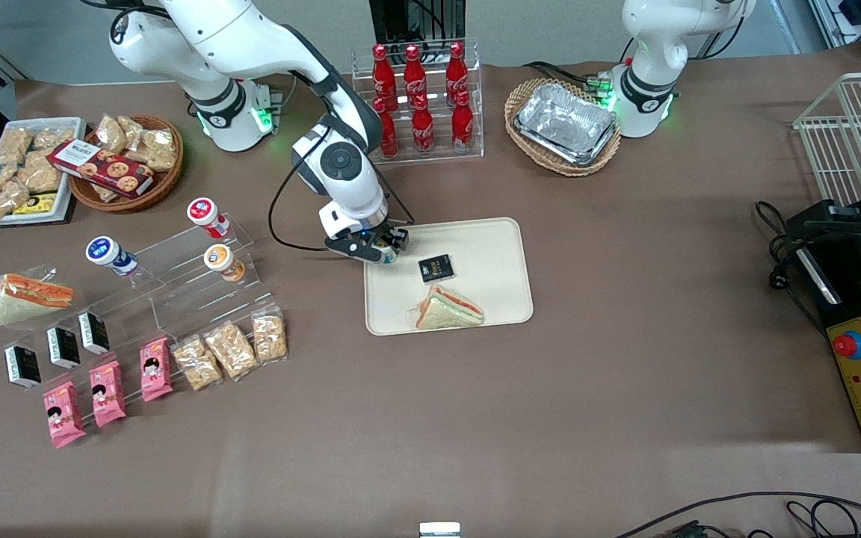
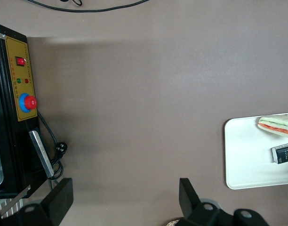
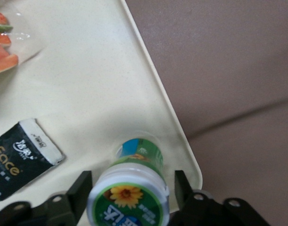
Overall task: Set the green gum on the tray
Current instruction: 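Lower the green gum bottle onto the tray beside the black card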
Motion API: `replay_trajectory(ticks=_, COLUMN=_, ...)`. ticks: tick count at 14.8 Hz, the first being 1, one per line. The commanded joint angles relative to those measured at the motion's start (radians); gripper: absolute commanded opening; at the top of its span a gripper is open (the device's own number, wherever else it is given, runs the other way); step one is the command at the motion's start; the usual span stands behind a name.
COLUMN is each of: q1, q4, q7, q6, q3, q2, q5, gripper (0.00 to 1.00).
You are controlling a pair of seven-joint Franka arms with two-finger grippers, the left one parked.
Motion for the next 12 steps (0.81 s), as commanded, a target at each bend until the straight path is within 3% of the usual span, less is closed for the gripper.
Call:
replay_trajectory(ticks=1, q1=0.01, q4=0.011, q7=0.039, q6=0.019, q3=-0.01, q2=0.007, q5=-0.022, gripper=1.0)
replay_trajectory(ticks=7, q1=0.003, q4=0.014, q7=0.023, q6=-0.007, q3=-0.009, q2=-0.037, q5=-0.025, gripper=1.0)
replay_trajectory(ticks=9, q1=-0.004, q4=0.044, q7=0.014, q6=-0.108, q3=-0.009, q2=-0.089, q5=-0.025, gripper=1.0)
replay_trajectory(ticks=12, q1=-0.008, q4=0.191, q7=0.002, q6=-0.388, q3=-0.007, q2=-0.144, q5=-0.02, gripper=1.0)
